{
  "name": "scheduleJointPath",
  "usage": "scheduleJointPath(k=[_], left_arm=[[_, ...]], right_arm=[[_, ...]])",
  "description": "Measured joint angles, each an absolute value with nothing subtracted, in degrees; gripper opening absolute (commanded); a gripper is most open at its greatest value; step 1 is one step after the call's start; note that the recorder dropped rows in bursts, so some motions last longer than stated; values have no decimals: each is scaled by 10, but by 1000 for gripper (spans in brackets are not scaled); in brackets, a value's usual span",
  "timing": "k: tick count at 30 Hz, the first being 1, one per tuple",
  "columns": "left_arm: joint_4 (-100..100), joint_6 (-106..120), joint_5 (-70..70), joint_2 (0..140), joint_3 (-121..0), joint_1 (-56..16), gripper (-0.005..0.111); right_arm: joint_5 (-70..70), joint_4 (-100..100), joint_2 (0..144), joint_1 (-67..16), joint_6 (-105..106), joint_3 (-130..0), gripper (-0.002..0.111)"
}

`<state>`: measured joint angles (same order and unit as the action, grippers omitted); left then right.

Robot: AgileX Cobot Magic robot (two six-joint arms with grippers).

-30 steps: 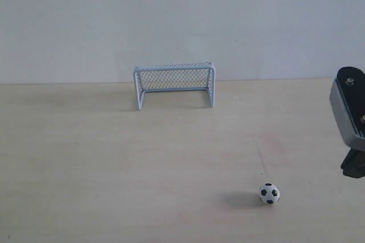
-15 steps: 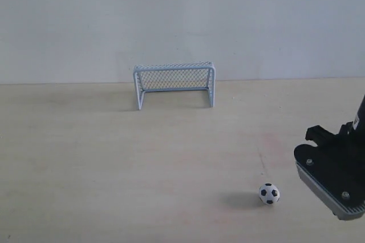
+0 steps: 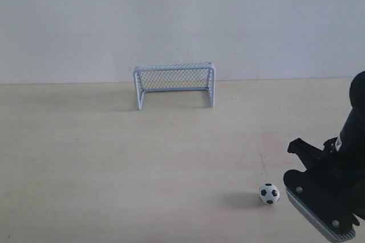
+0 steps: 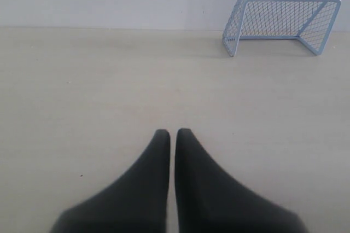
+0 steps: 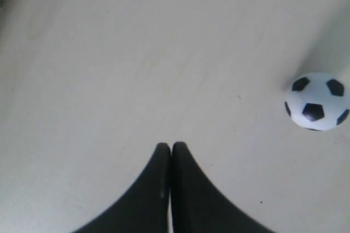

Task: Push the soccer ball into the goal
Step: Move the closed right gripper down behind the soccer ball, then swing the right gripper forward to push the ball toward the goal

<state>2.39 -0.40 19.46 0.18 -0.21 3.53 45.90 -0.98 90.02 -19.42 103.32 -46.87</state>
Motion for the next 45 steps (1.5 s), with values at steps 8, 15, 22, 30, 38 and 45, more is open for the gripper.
scheduleJointPath(k=[8, 15, 22, 30, 38, 45], left_arm=[[24, -4, 195, 2, -2, 35, 4], [24, -4, 195, 2, -2, 35, 4], [24, -4, 195, 2, -2, 35, 4], [24, -4, 195, 2, -2, 35, 4], [24, -4, 195, 2, -2, 35, 4], [24, -4, 195, 2, -2, 35, 4]], right_arm=[[441, -33, 917, -194, 1063, -461, 0], [404, -59, 992, -223, 1071, -510, 0], [422, -49, 1008, -223, 1071, -513, 0], [408, -50, 1014, -223, 1069, -513, 0], [382, -61, 1018, -223, 1082, -514, 0], [-7, -184, 1058, -234, 1154, -659, 0]])
